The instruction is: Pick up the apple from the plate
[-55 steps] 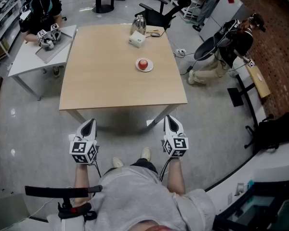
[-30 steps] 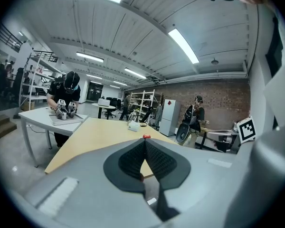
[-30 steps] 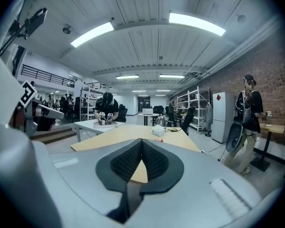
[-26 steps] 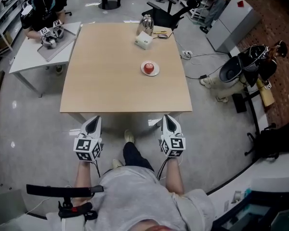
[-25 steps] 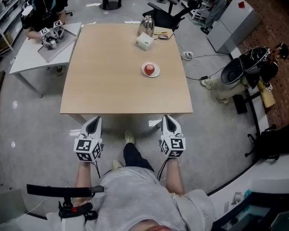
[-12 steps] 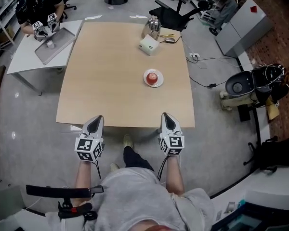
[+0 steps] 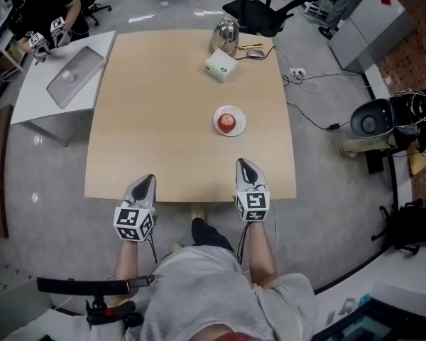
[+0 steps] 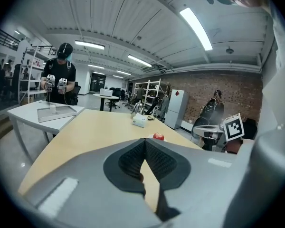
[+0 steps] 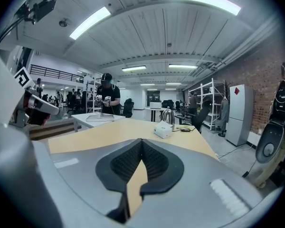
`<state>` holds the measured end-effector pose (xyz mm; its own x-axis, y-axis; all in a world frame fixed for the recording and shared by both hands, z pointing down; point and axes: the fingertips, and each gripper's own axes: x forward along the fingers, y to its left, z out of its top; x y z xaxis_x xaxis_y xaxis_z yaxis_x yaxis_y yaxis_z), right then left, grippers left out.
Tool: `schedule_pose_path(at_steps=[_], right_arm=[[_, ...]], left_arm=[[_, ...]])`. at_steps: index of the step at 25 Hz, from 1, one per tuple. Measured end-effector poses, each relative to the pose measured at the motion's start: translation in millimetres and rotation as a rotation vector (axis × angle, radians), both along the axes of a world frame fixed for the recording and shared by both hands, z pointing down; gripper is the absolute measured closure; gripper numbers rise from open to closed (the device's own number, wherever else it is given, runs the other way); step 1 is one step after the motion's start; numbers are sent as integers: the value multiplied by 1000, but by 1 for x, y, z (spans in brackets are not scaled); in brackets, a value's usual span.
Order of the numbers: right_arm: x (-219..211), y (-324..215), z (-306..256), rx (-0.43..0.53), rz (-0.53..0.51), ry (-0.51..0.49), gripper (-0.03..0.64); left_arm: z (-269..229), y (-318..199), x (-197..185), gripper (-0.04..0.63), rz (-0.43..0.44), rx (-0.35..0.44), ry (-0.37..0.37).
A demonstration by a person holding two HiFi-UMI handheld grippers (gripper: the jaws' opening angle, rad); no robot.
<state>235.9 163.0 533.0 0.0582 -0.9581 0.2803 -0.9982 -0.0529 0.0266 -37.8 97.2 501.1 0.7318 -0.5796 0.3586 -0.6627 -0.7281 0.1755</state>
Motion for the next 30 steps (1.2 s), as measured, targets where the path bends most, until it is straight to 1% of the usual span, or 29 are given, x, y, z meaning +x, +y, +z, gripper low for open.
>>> schedule_pose_path(at_steps=[4,7,15,16,23,27,30], right_arm=[[17,-32,23,-27,-2,4,611],[29,-48,37,-56,-10,1,611],[54,-88,66,-118,-36,7,608],[57,-94,69,-125,-43,10,595],[64,-128,83,-159,-95,31,572],[66,-143,94,-185,-121,31,528],[70,-158,114,-225,-135,29,452]], left_arm=[[22,-26,13,575,-4,-29,-25],[30,-36,22,575,-8,-44,-40],[48,-47,35,575,-18,-96,-77],[50,-48,36,575,-20,-102,-82],[52,-50,39,575,-55,-122,-108],[52,-51,37,575,-78,-130,-121],[60,-58,37,575,-95,-140,-128]])
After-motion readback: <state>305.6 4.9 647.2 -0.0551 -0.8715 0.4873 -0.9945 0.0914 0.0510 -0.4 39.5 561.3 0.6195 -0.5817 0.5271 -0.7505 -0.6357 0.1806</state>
